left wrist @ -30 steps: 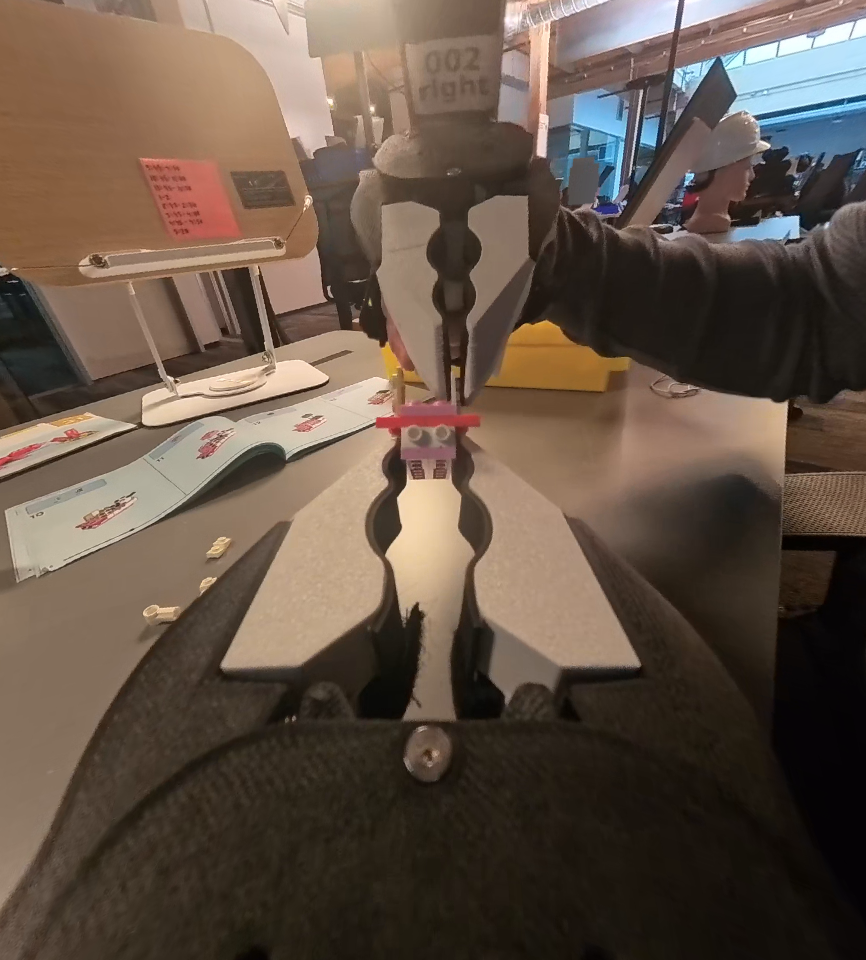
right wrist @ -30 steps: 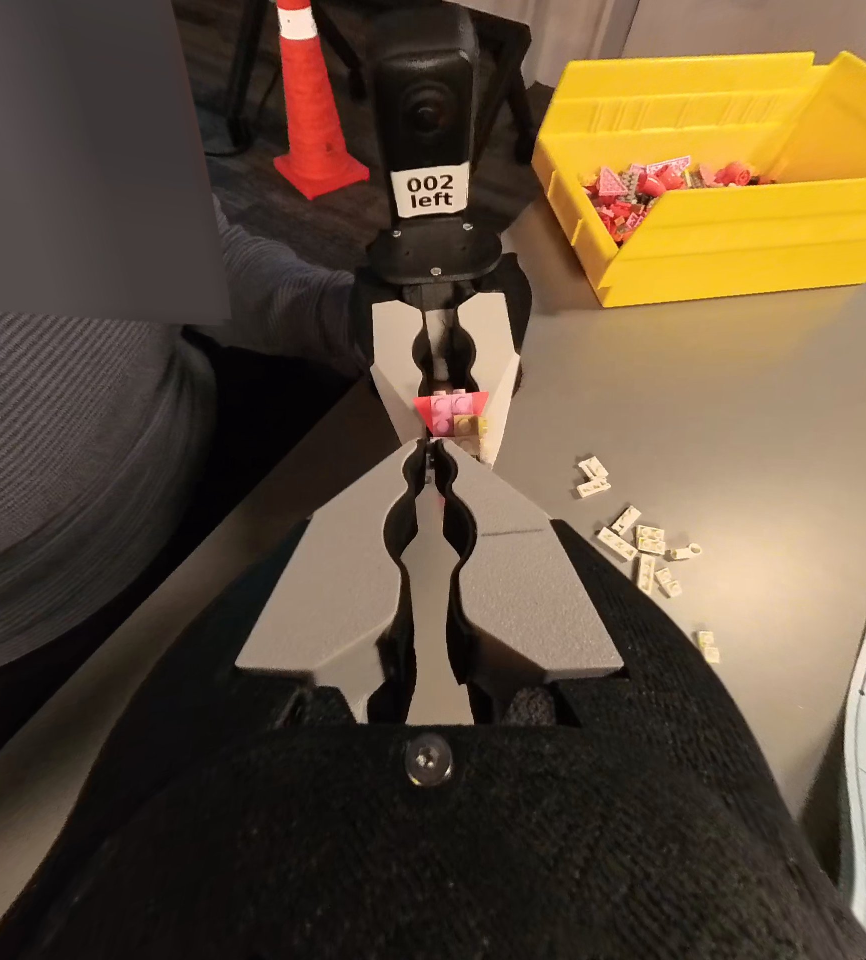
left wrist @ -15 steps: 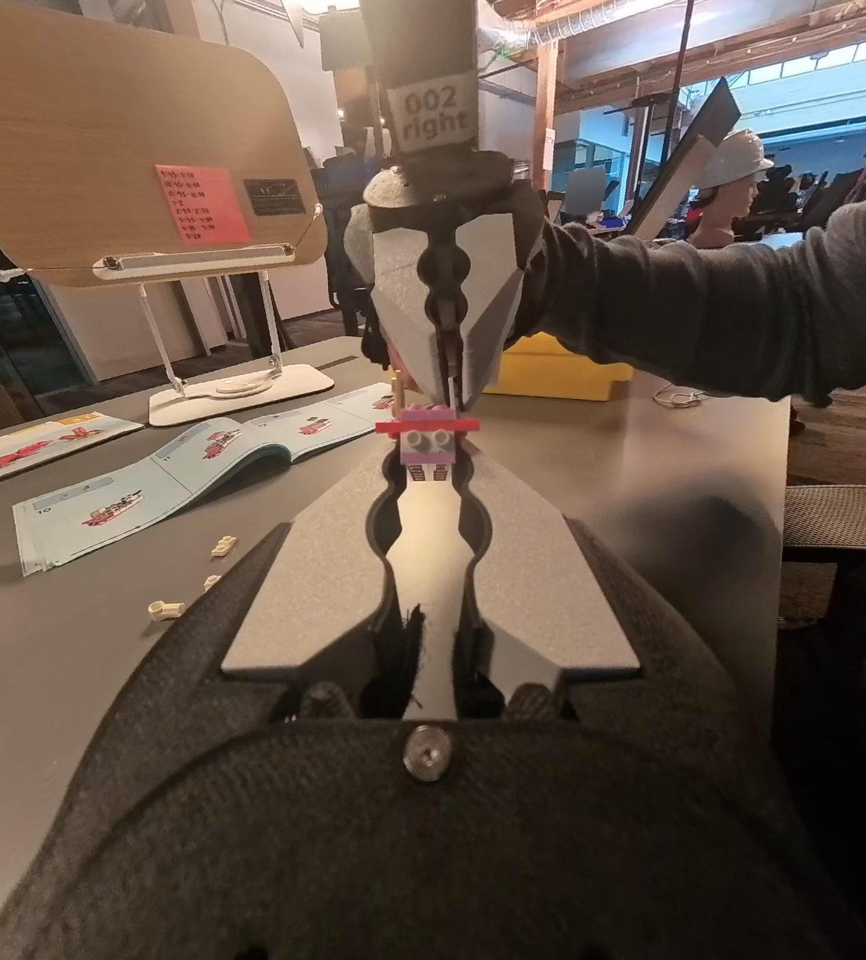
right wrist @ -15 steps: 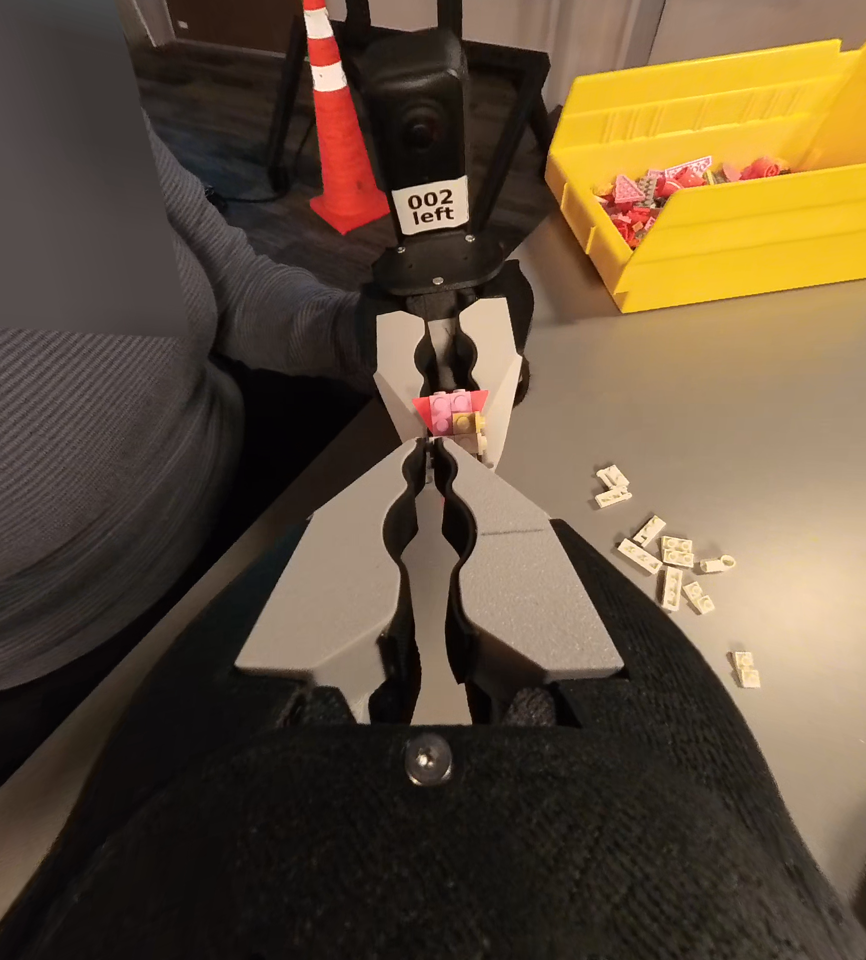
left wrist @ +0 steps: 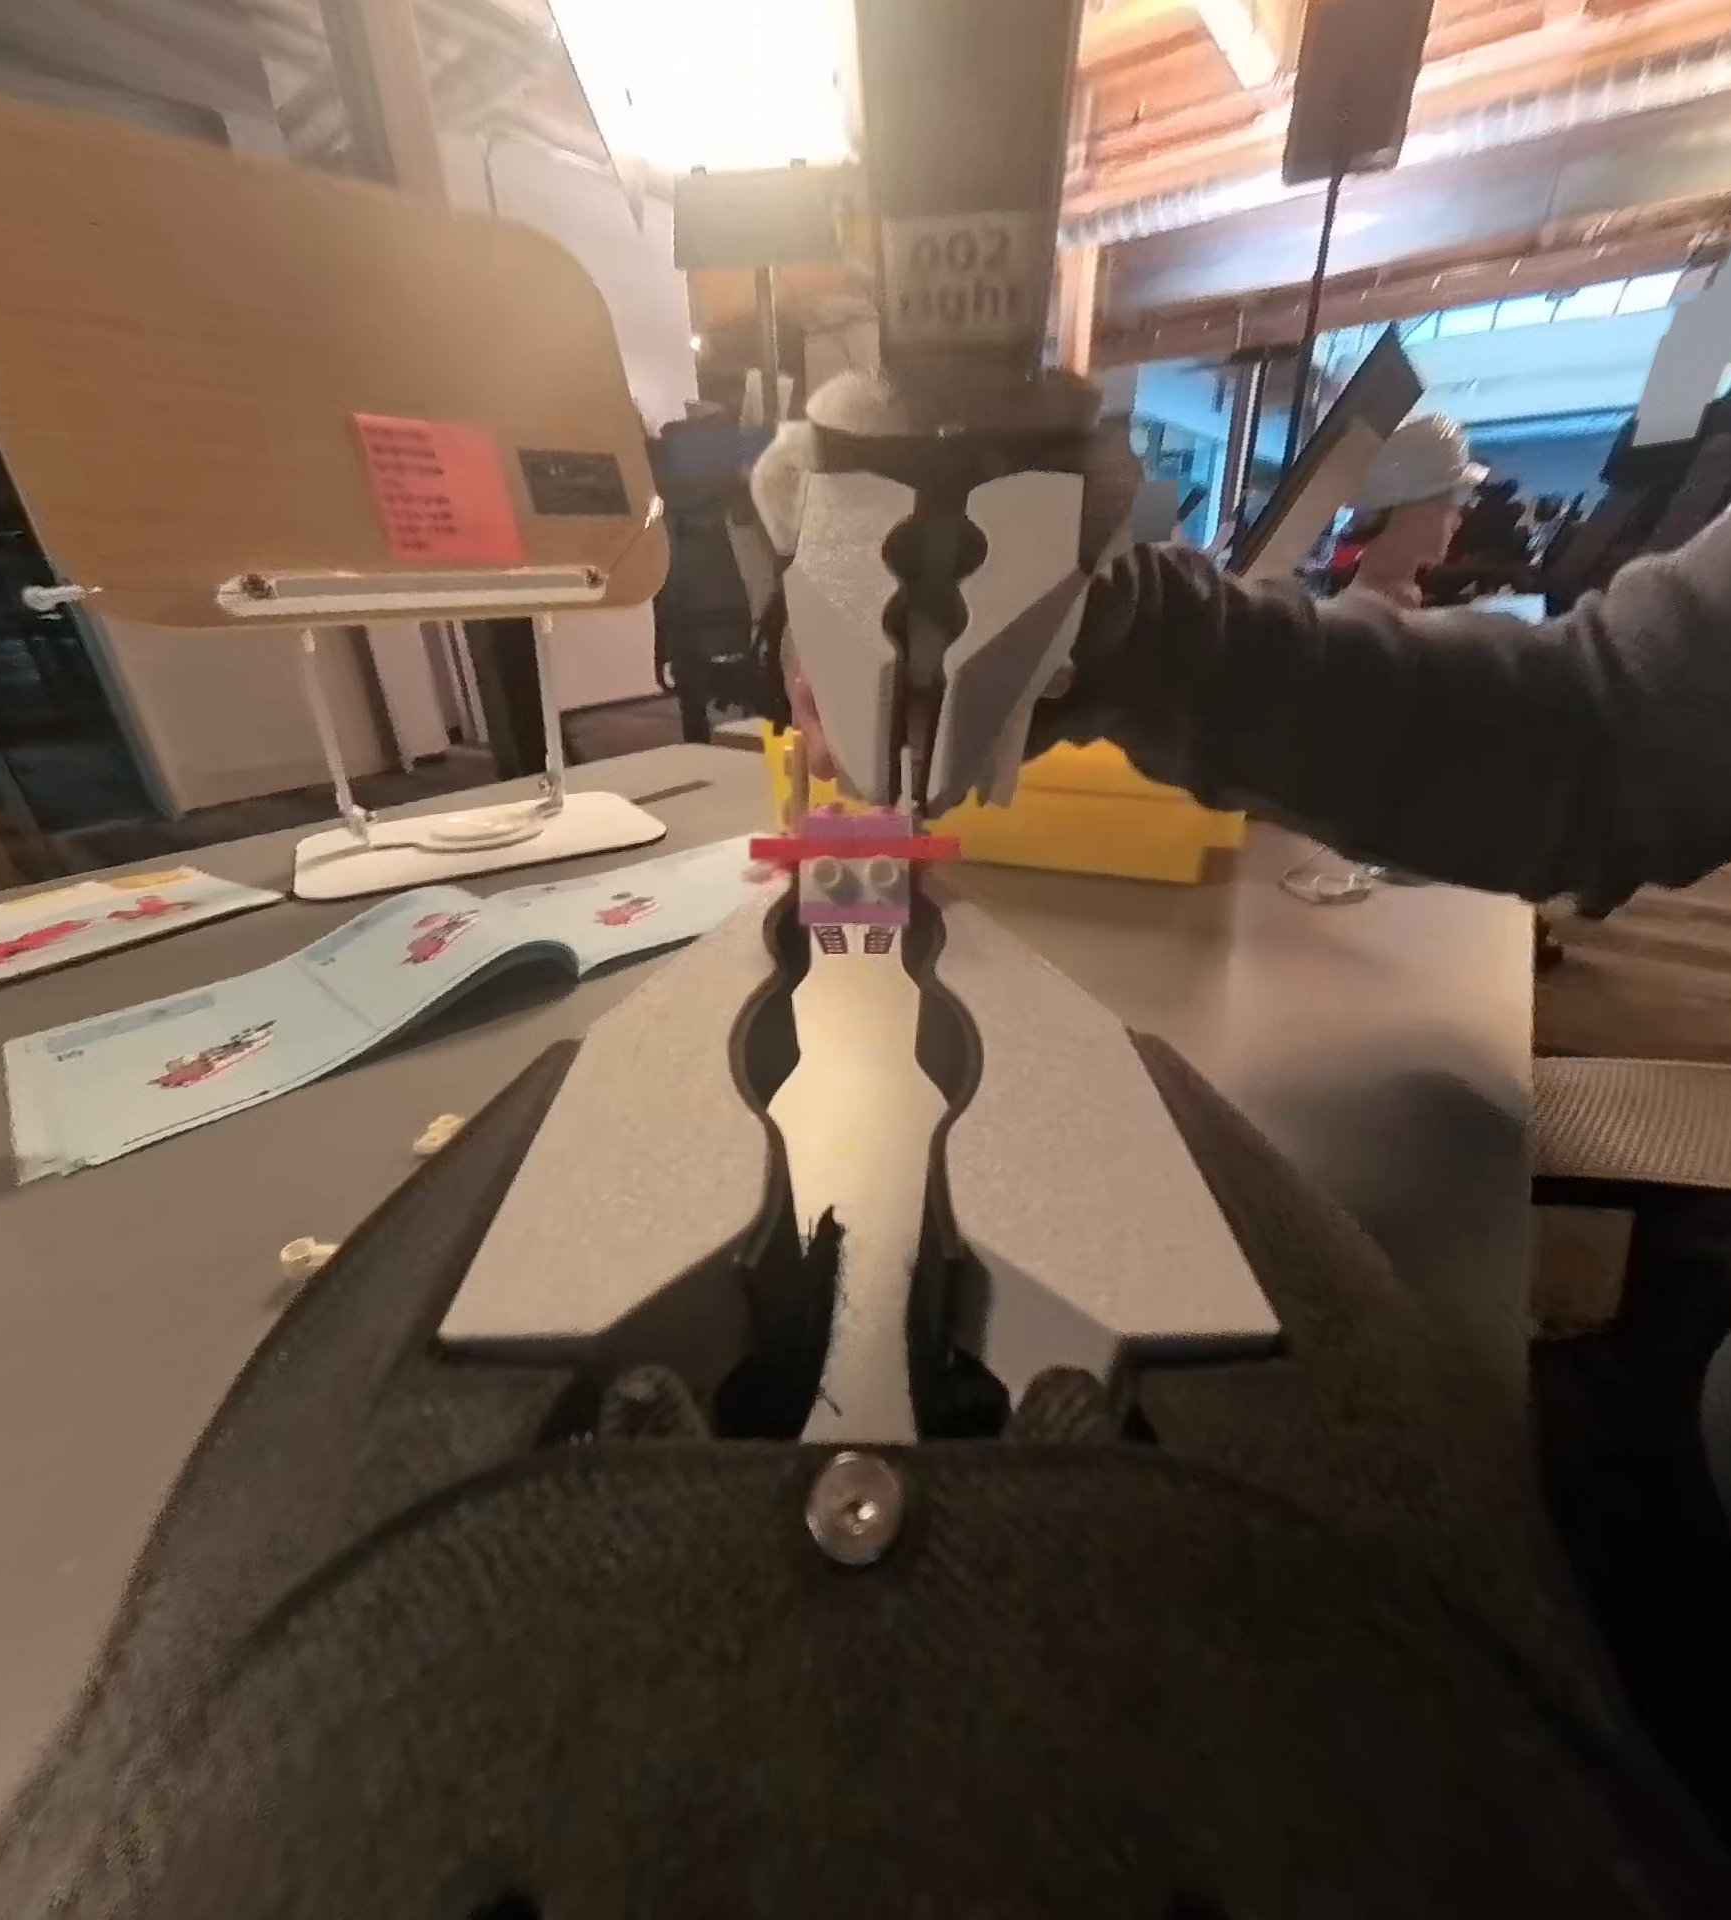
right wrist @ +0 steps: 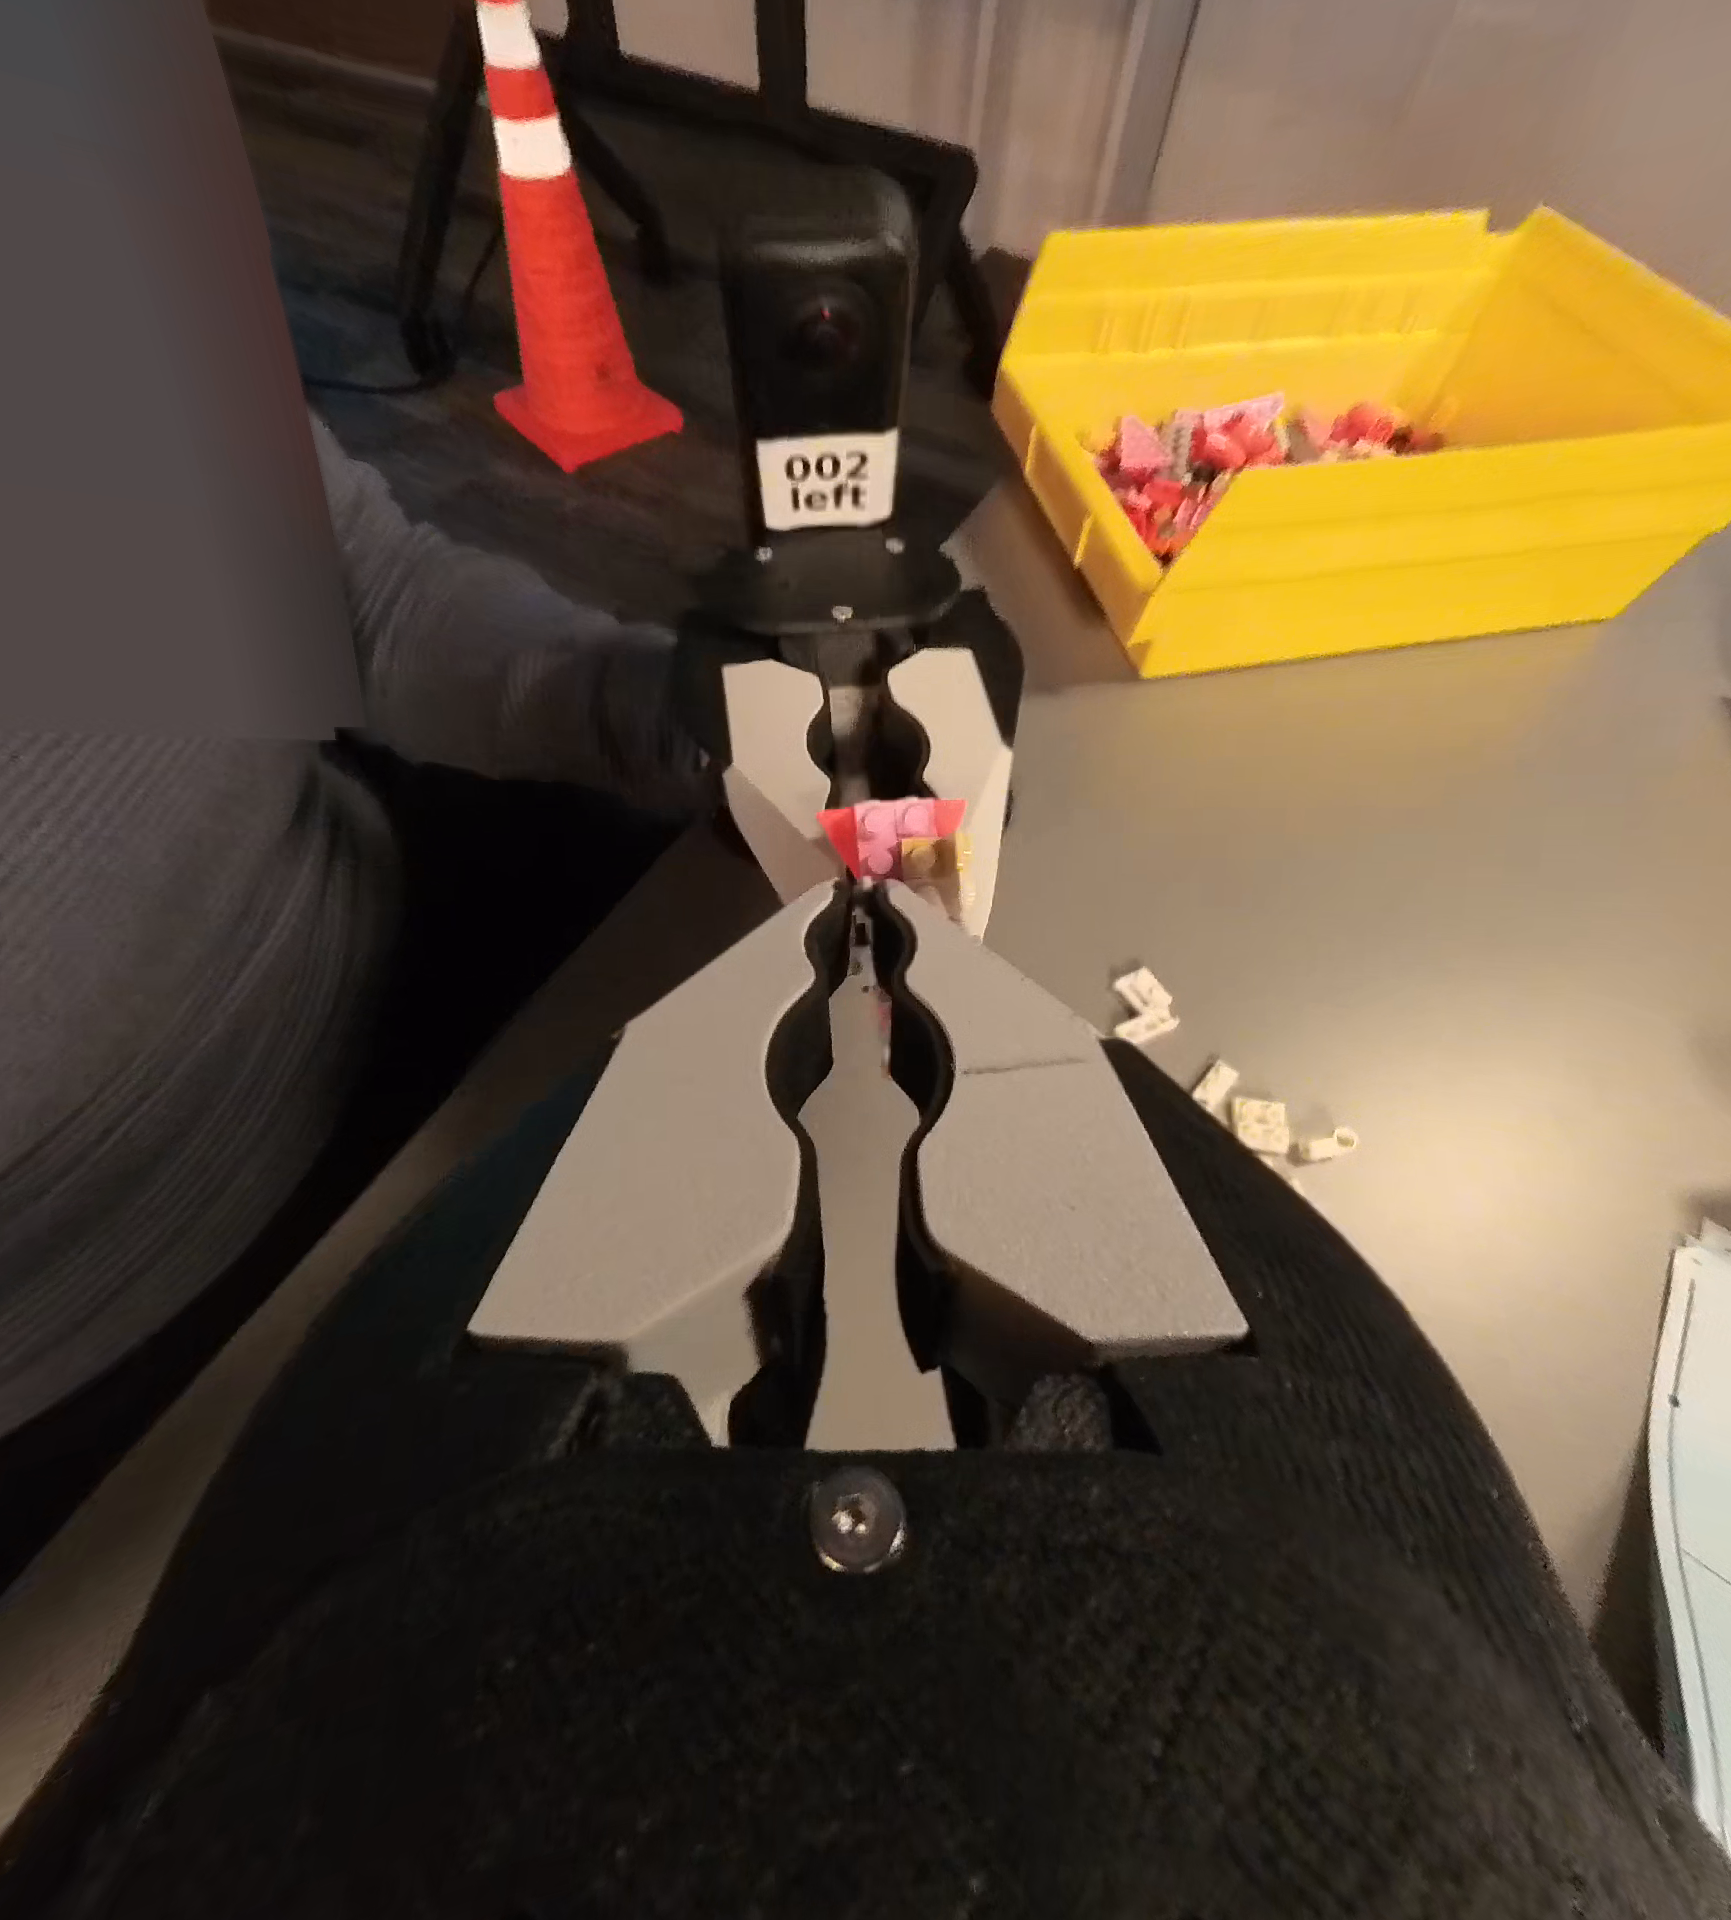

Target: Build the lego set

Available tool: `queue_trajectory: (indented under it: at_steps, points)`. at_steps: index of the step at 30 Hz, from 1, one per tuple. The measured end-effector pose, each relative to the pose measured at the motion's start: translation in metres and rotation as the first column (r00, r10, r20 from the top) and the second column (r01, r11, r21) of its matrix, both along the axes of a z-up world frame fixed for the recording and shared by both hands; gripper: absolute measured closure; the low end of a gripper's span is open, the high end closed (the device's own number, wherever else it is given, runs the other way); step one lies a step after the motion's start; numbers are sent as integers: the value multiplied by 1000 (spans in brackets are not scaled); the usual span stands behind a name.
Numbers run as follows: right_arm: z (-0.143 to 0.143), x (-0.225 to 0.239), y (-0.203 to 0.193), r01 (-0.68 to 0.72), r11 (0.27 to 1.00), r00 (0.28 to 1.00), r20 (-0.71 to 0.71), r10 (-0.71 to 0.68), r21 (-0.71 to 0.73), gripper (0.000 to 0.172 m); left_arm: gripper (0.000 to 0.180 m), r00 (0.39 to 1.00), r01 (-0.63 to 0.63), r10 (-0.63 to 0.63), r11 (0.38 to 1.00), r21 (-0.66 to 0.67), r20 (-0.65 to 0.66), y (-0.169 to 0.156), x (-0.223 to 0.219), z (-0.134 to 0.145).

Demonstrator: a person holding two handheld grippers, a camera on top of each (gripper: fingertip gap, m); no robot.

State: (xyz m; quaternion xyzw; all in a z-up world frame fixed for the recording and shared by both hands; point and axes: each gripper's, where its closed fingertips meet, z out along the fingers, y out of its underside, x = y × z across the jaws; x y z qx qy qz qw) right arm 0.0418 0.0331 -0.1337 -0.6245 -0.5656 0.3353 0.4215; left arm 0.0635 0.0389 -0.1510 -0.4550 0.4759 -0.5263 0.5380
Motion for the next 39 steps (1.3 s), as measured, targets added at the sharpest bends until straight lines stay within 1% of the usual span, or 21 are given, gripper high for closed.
queue_trajectory:
  at_steps: [1,2,3,5,7,10,14,16,17,18,23,27,28,29,30,31,32,34,36,38,39]
  points:
    - [4,0,-1,13,1000,1000,-23,-13,8,162,165,1000,4,-4,1000,-7,12,0,-1,2]
    - [11,1,-2,23,1000,998,-64,-23,8,146,165,1000,-1,1,1000,-11,17,1,-2,2]
    - [20,2,-4,35,999,993,-113,-34,6,137,165,1000,1,-1,1000,-18,27,1,-3,4]
    - [28,10,-2,86,996,985,-153,-82,17,131,165,999,14,-12,999,-44,53,2,-6,7]
    - [17,16,1,135,991,987,-95,-131,28,128,165,997,41,-36,997,-61,70,0,-8,9]
    - [5,11,-7,108,994,992,-59,-110,-31,122,165,989,120,-117,992,-34,87,-14,-8,12]
    - [-6,2,-16,66,997,998,-20,-67,-47,121,165,983,164,-166,986,27,77,-28,-7,10]
    - [-9,-1,-18,50,998,999,2,-50,-37,127,165,983,171,-173,985,25,69,-29,-6,9]
    - [-11,-1,-19,48,999,999,17,-47,-26,136,165,982,174,-176,984,23,62,-29,-5,8]
    - [-13,0,-19,45,999,999,30,-44,-17,141,165,982,182,-183,983,26,55,-30,-5,7]
    - [-18,7,-24,40,999,998,45,-39,-31,144,165,983,181,-183,980,77,22,-37,0,1]
    - [-23,20,-19,92,994,995,41,-90,-56,144,162,995,93,-91,989,112,-28,-30,9,-5]
    - [-23,25,-16,111,991,994,33,-109,-70,144,154,998,55,-52,993,106,-27,-25,10,-5]
    - [-25,32,-13,134,988,991,33,-132,-80,144,129,1000,-12,13,995,94,-6,-15,8,-3]
    - [-28,39,-9,166,983,986,45,-162,-84,144,117,1000,-27,25,995,91,18,-12,4,1]
    - [-35,47,-5,203,975,978,72,-197,-87,144,116,996,-75,73,996,54,47,-3,0,5]
    - [-44,56,-1,244,965,965,116,-233,-93,144,115,986,-153,152,988,18,70,12,-5,9]
    - [-68,74,4,319,942,930,227,-290,-105,144,117,927,-347,351,936,-55,129,47,-25,18]
    - [-87,84,4,349,927,910,286,-301,-135,144,120,841,-488,507,862,-140,190,74,-52,26]
    - [-100,87,1,364,916,901,312,-300,-170,144,121,782,-538,581,812,-229,223,88,-72,29]
    - [-106,90,1,375,911,892,336,-304,-170,144,121,767,-541,596,800,-258,238,91,-77,30]
